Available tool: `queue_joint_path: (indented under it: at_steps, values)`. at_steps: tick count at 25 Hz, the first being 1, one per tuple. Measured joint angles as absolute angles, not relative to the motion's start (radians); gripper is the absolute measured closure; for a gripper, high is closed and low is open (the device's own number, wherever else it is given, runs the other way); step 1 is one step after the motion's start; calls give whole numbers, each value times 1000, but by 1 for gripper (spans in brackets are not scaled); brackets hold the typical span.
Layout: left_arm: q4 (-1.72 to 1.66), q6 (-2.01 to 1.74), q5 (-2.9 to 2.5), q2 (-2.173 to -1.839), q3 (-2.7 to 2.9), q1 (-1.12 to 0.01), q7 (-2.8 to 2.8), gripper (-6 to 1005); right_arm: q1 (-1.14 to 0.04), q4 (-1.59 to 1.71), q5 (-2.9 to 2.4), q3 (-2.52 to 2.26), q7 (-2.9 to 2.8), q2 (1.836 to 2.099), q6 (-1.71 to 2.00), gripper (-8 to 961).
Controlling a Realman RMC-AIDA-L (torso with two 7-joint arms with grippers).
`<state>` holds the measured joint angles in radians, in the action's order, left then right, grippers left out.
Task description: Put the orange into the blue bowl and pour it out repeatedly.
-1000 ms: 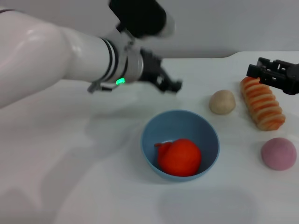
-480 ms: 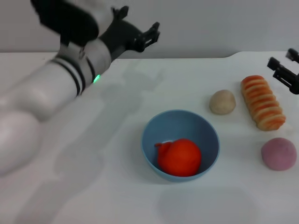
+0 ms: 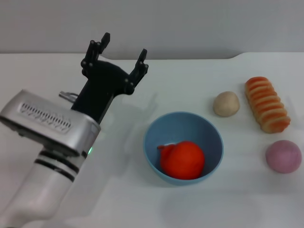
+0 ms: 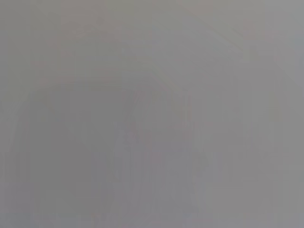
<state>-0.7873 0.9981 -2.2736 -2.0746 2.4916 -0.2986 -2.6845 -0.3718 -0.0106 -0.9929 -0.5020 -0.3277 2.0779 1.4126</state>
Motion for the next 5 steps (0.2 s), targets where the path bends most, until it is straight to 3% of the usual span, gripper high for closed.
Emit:
queue_joint_path:
  at_steps: [5]
  values:
    - [-777, 999, -2261, -2072, 2509, -272, -2723, 188, -357, -59, -994, -475, -342, 2078, 1415, 337]
